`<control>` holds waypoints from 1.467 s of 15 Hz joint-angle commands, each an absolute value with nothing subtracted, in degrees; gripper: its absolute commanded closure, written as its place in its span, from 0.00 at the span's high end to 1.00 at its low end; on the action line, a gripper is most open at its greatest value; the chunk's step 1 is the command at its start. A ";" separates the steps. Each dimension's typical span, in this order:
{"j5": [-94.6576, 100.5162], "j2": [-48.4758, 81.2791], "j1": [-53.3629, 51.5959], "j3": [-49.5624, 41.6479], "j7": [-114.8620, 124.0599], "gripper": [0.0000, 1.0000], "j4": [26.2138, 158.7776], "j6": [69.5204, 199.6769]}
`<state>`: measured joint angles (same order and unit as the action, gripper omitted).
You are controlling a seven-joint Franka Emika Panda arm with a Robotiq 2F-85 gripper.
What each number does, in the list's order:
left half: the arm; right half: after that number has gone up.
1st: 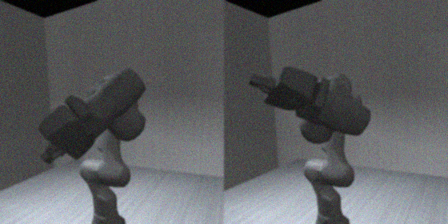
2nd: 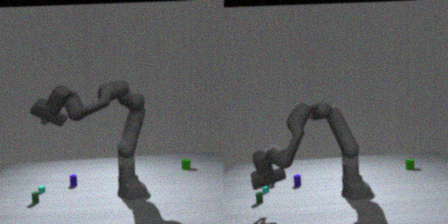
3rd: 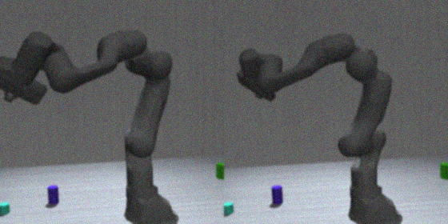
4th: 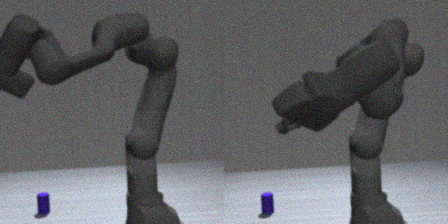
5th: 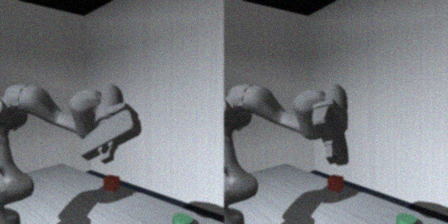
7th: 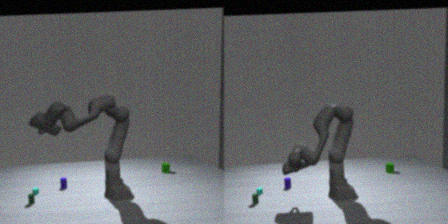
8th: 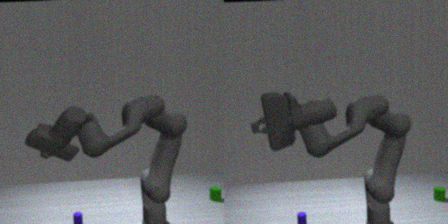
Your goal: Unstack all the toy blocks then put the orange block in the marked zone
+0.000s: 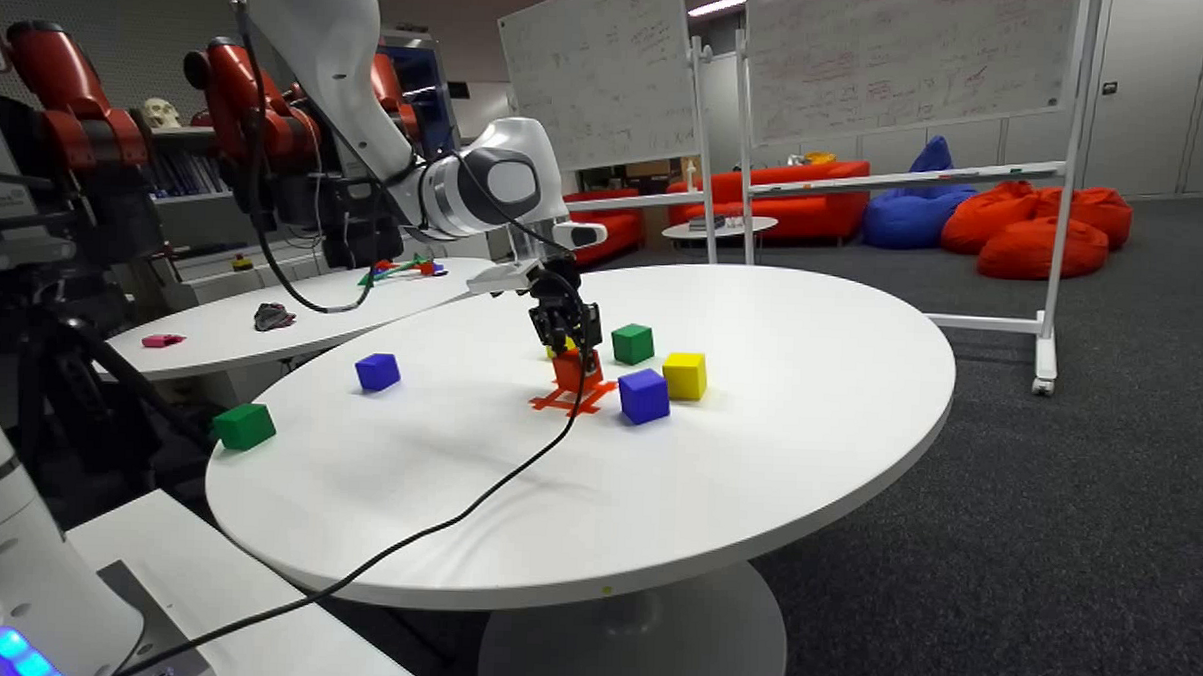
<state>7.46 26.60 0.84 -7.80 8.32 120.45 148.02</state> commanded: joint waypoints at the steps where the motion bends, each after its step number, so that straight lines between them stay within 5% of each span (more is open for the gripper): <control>1: 7.41 26.61 0.84 -7.81 8.23 0.56 120.33 147.85; 4: 7.41 26.61 0.84 -7.81 8.23 0.56 120.33 147.85; 5: 7.41 26.61 0.84 -7.81 8.23 0.31 120.33 147.85; 22: 7.31 28.45 1.04 -8.32 8.64 0.31 120.22 148.08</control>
